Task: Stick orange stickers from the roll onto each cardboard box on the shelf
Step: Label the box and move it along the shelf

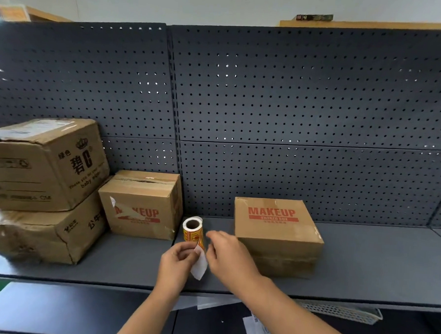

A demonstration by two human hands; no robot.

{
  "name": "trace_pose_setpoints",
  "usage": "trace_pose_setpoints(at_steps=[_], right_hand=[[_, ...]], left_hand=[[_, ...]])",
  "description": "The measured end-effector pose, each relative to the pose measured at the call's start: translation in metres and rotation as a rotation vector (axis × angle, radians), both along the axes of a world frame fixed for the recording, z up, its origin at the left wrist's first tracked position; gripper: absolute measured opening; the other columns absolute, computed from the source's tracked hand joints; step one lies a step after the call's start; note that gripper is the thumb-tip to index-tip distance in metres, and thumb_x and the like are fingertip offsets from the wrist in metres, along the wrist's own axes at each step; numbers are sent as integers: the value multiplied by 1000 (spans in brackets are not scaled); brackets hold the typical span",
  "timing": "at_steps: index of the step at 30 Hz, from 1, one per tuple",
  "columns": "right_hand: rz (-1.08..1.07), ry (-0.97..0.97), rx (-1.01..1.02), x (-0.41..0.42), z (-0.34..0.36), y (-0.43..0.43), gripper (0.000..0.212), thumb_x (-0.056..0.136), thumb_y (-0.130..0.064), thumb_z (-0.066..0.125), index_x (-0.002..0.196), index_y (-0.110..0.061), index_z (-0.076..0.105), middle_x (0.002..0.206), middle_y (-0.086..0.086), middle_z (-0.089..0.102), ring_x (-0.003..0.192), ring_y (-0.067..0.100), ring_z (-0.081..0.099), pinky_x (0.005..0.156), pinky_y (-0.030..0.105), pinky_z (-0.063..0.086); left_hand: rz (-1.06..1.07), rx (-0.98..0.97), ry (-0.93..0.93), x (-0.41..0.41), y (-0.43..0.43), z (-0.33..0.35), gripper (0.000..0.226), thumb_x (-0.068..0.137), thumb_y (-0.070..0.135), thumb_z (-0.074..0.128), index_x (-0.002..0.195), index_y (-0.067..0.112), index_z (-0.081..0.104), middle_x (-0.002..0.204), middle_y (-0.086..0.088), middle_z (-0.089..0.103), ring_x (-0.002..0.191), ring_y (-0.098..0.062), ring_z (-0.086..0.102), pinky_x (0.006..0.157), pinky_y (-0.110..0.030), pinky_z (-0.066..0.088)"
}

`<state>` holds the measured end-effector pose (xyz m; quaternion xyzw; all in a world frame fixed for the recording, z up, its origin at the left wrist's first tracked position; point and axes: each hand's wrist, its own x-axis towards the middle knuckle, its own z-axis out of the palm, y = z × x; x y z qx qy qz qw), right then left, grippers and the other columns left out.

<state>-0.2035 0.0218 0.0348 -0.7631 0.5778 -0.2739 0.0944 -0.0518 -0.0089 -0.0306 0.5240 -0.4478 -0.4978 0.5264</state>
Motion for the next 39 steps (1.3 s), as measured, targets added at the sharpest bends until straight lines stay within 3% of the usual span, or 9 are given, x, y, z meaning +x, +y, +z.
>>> trace_pose_setpoints(at_steps=[3, 7, 10, 14, 20, 27, 34, 39], right_hand=[[-33, -112, 151, 14, -8, -3, 20, 102, -29, 51, 108, -17, 65, 98, 6, 70, 86, 23, 67, 70, 39, 56], [-58, -248, 284, 21, -28, -13, 23, 104, -30, 51, 110, -17, 68, 94, 7, 72, 79, 25, 72, 71, 46, 63], [-79, -376, 300, 23, -38, -18, 23, 105, -24, 52, 114, -19, 71, 94, 6, 74, 79, 22, 73, 68, 44, 64], [-104, -446, 277, 25, -46, -20, 23, 104, -24, 54, 114, -21, 74, 90, 2, 74, 83, 20, 71, 77, 47, 62], [-127, -545, 288, 22, -55, -24, 17, 102, -31, 59, 106, -22, 73, 82, 0, 73, 77, 15, 72, 76, 46, 63], [-119, -687, 279, 18, -61, -24, 7, 102, -22, 62, 104, -22, 69, 91, 1, 73, 83, 18, 72, 75, 40, 64], [-65, -770, 328, 16, -63, -23, 8, 103, -22, 63, 100, -18, 69, 91, 5, 74, 82, 21, 74, 75, 36, 64], [-90, -779, 335, 19, -63, -24, 11, 102, -20, 63, 97, -13, 69, 84, 10, 75, 78, 24, 75, 69, 34, 64]], left_hand=[[2, -5, 9, 2, 4, 2, 16, 93, 2, 72, 106, 11, 74, 97, -7, 79, 95, -17, 74, 76, -22, 55], [-17, -13, -25, 1, 6, 2, 14, 95, 4, 71, 108, 10, 73, 101, -10, 77, 93, -14, 72, 70, -16, 56], [-28, -25, -43, 2, 5, 4, 14, 95, 7, 72, 107, 14, 74, 102, -6, 78, 98, -15, 73, 75, -18, 56], [-61, -6, -64, 5, 2, 1, 15, 96, 10, 72, 106, 19, 77, 100, -1, 79, 100, -16, 74, 80, -23, 57], [-99, 11, -63, 4, 5, 1, 16, 100, 7, 64, 106, 16, 76, 100, -2, 79, 96, -13, 75, 73, -18, 56], [-26, -87, -117, -1, 2, 5, 21, 94, 3, 72, 107, 20, 72, 100, 1, 78, 96, -9, 73, 90, -30, 59], [-66, -153, -229, -1, 4, 4, 24, 95, 5, 71, 107, 25, 70, 98, 1, 75, 96, -8, 71, 83, -20, 57], [-68, -104, -204, 3, 5, 4, 23, 94, 3, 71, 108, 22, 70, 98, -4, 75, 96, -13, 72, 90, -31, 59]])
